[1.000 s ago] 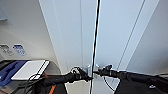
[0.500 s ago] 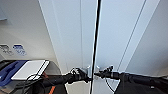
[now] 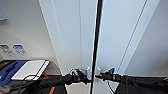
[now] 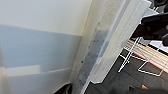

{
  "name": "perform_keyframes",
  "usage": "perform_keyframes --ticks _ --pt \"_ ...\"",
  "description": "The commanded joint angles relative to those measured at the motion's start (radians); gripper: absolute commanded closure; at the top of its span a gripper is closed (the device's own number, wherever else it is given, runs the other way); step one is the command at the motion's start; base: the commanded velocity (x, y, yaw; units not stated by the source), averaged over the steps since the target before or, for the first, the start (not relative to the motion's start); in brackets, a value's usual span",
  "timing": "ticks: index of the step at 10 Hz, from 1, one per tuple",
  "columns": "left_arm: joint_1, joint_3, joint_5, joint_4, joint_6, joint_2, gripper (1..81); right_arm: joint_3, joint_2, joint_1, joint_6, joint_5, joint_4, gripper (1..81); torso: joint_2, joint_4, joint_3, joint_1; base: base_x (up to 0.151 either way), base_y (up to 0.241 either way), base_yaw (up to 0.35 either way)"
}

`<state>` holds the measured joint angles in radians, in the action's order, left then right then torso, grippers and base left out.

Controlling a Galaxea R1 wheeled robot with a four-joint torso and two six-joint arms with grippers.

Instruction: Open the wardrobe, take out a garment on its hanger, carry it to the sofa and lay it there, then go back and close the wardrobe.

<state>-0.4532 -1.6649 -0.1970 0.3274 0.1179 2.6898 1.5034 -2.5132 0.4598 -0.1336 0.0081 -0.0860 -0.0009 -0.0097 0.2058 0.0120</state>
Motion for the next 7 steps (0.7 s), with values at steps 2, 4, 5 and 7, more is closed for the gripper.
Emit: perform_keyframes --ticks 2,4,5,7 --pt "0.109 0.175 0.067 -0.021 -0.003 0.041 1.0 -0.152 -0.02 -0.063 0.02 -0.128 0.002 1.0 0.0 0.0 0.0 0.0 0.0 0.0 0.0" --pt "0.093 0.181 0.073 -0.022 -0.003 0.041 1.0 -0.172 -0.003 -0.046 0.02 -0.123 0.005 1.0 0.0 0.0 0.0 0.0 0.0 0.0 0.0" --pt "0.089 0.189 0.073 -0.021 -0.003 0.041 1.0 -0.186 0.004 -0.036 0.02 -0.108 0.017 1.0 0.0 0.0 0.0 0.0 0.0 0.0 0.0" --pt "0.075 0.207 0.071 -0.021 -0.003 0.023 1.0 -0.201 0.024 -0.02 0.02 -0.108 0.02 1.0 0.0 0.0 0.0 0.0 0.0 0.0 0.0"
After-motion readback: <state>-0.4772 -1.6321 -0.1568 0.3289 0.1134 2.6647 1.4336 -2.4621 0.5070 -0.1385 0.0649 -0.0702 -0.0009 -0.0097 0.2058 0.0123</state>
